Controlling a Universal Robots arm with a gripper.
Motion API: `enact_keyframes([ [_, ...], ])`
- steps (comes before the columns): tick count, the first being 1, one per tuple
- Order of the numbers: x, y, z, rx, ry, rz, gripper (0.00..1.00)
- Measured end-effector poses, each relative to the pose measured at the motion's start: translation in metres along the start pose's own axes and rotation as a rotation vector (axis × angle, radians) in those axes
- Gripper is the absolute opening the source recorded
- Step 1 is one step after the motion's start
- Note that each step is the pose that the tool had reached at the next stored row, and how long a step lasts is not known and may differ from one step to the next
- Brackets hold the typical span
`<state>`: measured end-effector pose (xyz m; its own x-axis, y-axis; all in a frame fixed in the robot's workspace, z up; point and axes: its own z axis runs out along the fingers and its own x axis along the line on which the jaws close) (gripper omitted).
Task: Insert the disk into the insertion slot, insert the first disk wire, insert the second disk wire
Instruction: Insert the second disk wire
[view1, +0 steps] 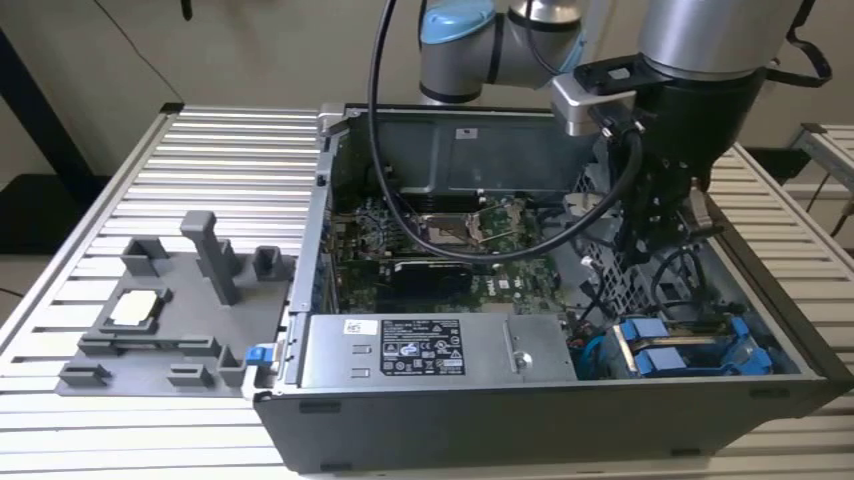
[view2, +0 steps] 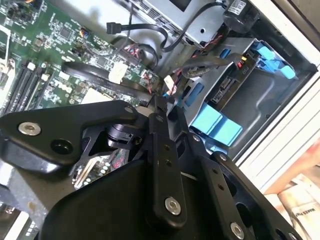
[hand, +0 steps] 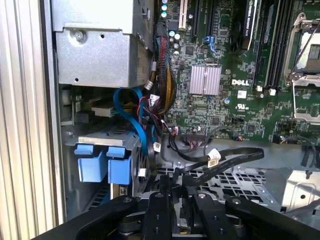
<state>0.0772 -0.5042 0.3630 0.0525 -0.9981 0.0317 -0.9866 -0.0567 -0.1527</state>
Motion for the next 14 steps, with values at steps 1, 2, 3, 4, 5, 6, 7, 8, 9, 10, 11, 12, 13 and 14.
enact_keyframes([
  [1, 0.0002, 0.0001, 0.0, 0.0017, -0.0125, 0.002, 0.24],
  [2, 0.0006, 0.0003, 0.0, 0.003, -0.0251, 0.004, 0.24],
  [3, 0.0016, 0.0003, 0.0001, 0.0034, -0.0315, 0.005, 0.24],
  [4, 0.0028, 0.0004, 0.0001, 0.0036, -0.0339, 0.005, 0.24],
  [5, 0.0042, 0.0005, 0.0001, 0.0036, -0.0353, 0.006, 0.24],
  [6, 0.0056, 0.0006, 0.0001, 0.0036, -0.0355, 0.005, 0.24],
  [7, 0.0068, 0.0007, 0.0002, 0.0036, -0.0357, 0.004, 0.24],
  [8, 0.0076, 0.0008, 0.0002, 0.0036, -0.0361, 0.002, 0.24],
  [9, 0.0081, 0.0009, 0.0002, 0.0037, -0.0367, -0.002, 0.24],
  [10, 0.0084, 0.0013, 0.0001, 0.0038, -0.0375, -0.007, 0.24],
  [11, 0.0086, 0.0019, 0.0, 0.0041, -0.0398, -0.013, 0.24],
  [12, 0.0086, 0.0024, -0.0002, 0.0042, -0.0414, -0.021, 0.24],
  [13, 0.0088, 0.003, -0.0002, 0.0044, -0.0429, -0.029, 0.24],
  [14, 0.0089, 0.0034, -0.0002, 0.0045, -0.0445, -0.039, 0.24],
])
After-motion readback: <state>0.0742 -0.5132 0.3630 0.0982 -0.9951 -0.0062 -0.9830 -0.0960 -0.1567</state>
